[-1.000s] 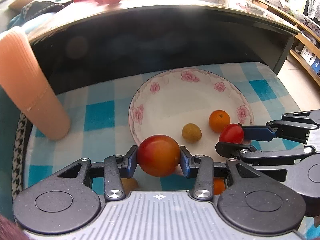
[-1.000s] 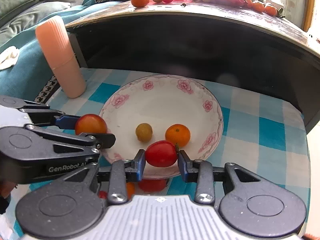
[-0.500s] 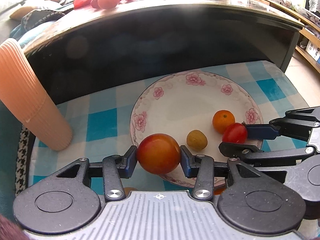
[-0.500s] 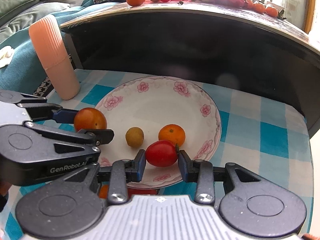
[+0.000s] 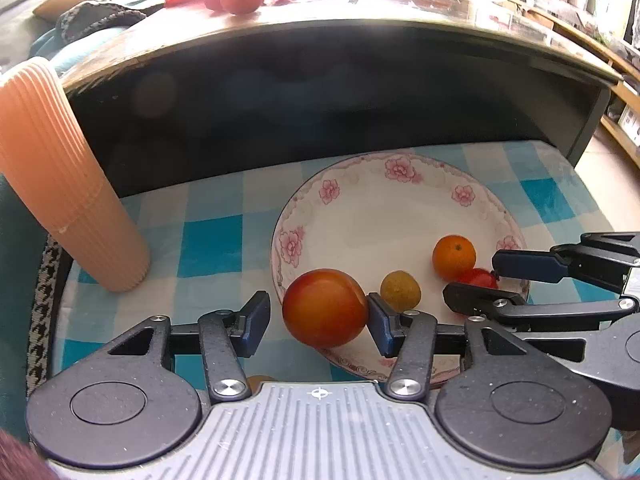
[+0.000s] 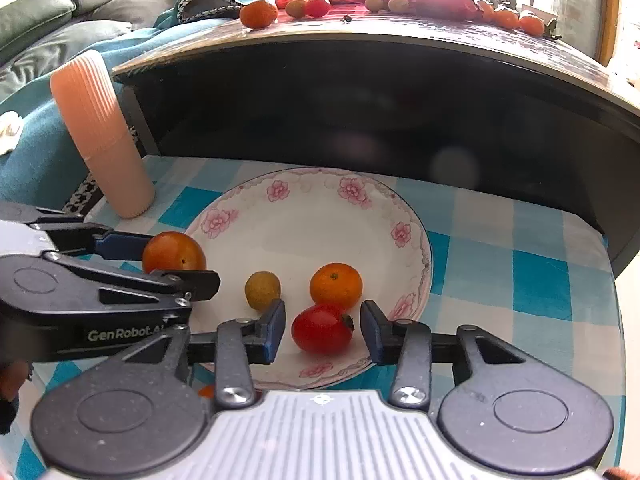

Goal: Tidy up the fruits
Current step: 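Carry the apple and tomato into the white bowl and open both tools, then withdraw both open tools from the bowl toward the remaining fruits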

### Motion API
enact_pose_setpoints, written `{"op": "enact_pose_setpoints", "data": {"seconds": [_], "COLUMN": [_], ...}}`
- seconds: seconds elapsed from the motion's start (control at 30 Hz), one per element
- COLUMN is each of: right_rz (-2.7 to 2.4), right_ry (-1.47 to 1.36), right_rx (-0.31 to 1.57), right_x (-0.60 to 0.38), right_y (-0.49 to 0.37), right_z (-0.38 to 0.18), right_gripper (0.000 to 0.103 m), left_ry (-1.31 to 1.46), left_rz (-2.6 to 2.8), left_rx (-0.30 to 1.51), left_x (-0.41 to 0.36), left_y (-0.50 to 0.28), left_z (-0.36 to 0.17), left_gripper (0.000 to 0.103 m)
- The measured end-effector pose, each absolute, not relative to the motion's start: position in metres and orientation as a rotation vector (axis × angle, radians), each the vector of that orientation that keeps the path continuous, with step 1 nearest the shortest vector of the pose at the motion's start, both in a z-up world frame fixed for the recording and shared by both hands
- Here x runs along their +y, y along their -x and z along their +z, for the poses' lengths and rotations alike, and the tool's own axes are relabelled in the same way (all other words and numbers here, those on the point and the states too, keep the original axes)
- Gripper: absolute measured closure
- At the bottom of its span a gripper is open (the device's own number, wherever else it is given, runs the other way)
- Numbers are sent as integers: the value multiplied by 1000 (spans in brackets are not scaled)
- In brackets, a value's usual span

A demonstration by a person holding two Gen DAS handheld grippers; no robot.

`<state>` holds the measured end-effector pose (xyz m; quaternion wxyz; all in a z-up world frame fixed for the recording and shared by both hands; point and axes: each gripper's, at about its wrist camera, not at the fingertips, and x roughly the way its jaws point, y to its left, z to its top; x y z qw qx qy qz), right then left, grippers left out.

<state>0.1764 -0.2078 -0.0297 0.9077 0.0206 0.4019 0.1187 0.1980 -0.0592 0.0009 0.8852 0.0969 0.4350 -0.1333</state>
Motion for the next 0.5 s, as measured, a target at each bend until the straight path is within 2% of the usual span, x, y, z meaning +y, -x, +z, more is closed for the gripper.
{"op": "enact_pose_setpoints", "data": {"seconds": [0.2,0.5], "right_rz": [236,201], "right_ry": [-80,-107], "right_rx": [803,780], "right_x": [-214,-221], "right_y": [-177,-175], "right_z": [-25,-18], "right_gripper": [45,43], "left_ry": [-96,-102], "left_rz": [-300,-301], "left_rx": [925,893], "left_x": [-50,-54], "left_y": [-203,-198], "left_z": [4,16], "left_gripper": [41,37]}}
